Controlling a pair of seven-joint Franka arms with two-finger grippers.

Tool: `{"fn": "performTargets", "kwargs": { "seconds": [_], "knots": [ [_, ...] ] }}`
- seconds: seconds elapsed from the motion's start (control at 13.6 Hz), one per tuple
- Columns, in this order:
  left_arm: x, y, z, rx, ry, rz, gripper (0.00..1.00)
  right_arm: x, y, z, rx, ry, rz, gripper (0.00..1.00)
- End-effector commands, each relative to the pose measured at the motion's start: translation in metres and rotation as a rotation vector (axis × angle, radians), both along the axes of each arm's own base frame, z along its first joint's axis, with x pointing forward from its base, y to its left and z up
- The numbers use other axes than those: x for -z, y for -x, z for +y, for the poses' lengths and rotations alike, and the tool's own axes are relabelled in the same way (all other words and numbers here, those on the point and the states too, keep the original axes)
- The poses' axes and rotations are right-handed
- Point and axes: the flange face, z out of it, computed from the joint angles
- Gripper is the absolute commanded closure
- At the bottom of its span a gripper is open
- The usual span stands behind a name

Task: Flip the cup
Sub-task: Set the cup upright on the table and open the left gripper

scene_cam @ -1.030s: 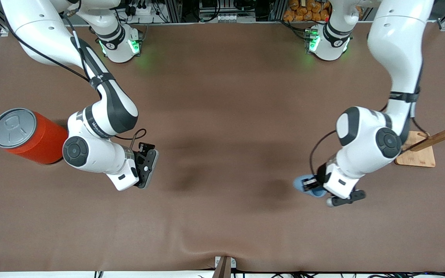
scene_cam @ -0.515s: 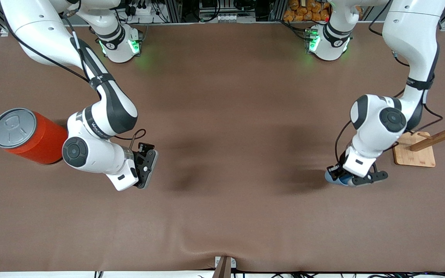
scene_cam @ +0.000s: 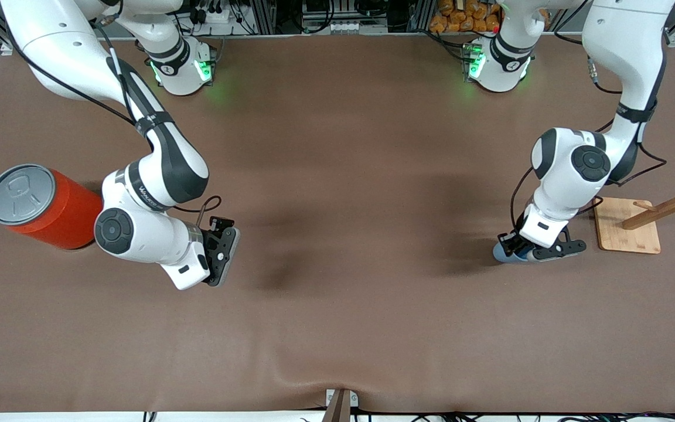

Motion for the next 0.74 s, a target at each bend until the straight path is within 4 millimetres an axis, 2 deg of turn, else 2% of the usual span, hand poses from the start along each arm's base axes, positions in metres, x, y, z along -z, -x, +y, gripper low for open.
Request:
{"fn": "performTargets", "kwargs": {
  "seconds": [0.0, 0.07, 0.37, 0.59, 0.66],
  "knots": [
    [-0.078, -0.023, -0.015, 0.030, -0.083, 0.116, 0.00, 0.002, 0.000, -0.005, -0.012, -0.025, 0.011, 0.00],
    [-0.097, -0.025, -0.027, 0.045, -0.092, 0.144, 0.00, 0.005, 0.001, -0.005, -0.012, -0.025, 0.015, 0.00],
    [-0.183, -0.036, -0.026, 0.037, -0.106, 0.130, 0.00, 0.005, -0.001, -0.010, -0.006, -0.025, 0.015, 0.00],
    [-0.260, -0.021, -0.023, 0.019, -0.105, 0.111, 0.00, 0.004, -0.001, -0.009, -0.007, -0.026, 0.013, 0.00],
    [-0.276, -0.014, -0.024, 0.020, -0.104, 0.095, 0.00, 0.004, -0.001, -0.009, -0.007, -0.026, 0.013, 0.00]
  ]
}}
